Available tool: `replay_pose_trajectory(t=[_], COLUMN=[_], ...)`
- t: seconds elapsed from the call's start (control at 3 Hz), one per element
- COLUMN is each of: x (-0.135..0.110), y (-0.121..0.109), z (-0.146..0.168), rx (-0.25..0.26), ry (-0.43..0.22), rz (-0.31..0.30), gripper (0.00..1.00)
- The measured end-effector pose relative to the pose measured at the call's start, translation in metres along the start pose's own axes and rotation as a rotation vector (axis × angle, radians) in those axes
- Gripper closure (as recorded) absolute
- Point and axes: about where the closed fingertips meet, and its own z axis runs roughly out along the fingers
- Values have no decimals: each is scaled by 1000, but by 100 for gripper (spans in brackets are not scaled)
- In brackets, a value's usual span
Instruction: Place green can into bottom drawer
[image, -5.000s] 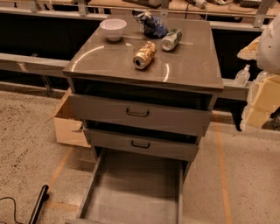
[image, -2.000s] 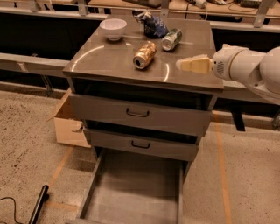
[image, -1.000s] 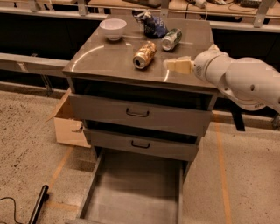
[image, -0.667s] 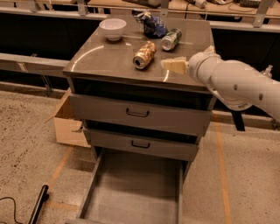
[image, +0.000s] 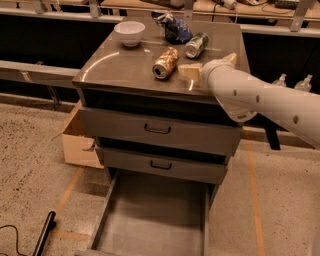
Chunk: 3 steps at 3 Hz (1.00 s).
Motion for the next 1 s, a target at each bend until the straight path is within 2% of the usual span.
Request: replay_pose_trajectory(t=[0.33,1.0], x=[-4,-20], y=[-2,-6], z=[22,60], rx=[49,100], ry=[-5,0], rz=[13,81], gripper=[0,0])
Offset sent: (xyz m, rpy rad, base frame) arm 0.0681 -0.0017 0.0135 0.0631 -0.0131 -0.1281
